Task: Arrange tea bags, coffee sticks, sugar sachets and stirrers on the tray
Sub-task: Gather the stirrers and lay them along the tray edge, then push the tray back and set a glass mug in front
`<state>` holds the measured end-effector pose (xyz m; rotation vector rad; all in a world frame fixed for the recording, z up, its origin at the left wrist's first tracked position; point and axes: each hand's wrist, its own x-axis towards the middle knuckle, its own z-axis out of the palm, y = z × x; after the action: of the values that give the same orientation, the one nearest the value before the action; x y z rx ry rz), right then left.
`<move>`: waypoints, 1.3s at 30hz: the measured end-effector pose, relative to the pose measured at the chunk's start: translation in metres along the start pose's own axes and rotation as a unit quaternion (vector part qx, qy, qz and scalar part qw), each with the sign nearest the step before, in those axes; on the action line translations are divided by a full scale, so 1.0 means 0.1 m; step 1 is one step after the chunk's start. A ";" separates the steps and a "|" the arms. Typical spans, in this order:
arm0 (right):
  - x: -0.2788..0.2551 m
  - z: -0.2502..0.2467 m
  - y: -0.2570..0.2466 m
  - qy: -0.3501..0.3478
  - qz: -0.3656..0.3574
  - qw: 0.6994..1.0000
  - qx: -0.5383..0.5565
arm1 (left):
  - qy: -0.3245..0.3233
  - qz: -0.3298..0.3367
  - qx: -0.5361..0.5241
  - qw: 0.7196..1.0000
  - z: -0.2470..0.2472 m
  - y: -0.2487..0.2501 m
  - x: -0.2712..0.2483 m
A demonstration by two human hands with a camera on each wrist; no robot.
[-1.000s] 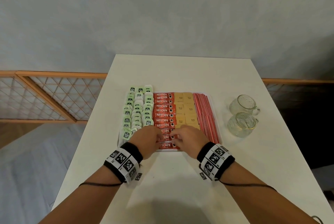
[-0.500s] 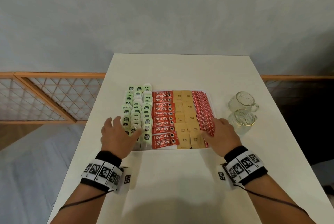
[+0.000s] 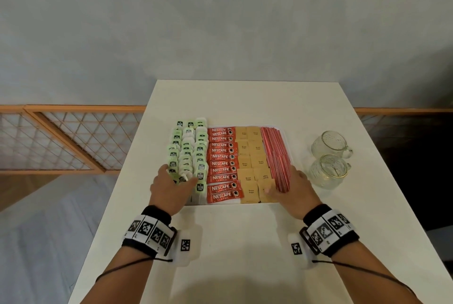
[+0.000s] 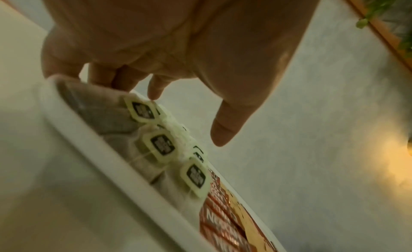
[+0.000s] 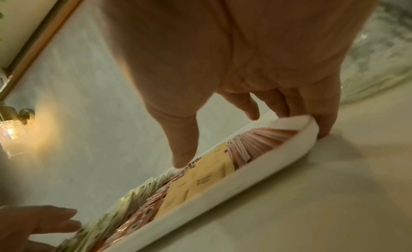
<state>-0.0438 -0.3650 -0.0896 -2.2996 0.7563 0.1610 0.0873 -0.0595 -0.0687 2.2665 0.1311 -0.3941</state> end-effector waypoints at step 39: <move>1.63 -0.16 -0.45 0.009 -0.028 0.999 0.021 | -0.035 0.027 -0.002 0.999 -0.11 0.70 1.50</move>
<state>0.1135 -0.4268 -0.1023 -2.2831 0.6975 0.0982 0.2476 -0.1032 -0.0607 2.2435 0.0343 -0.4446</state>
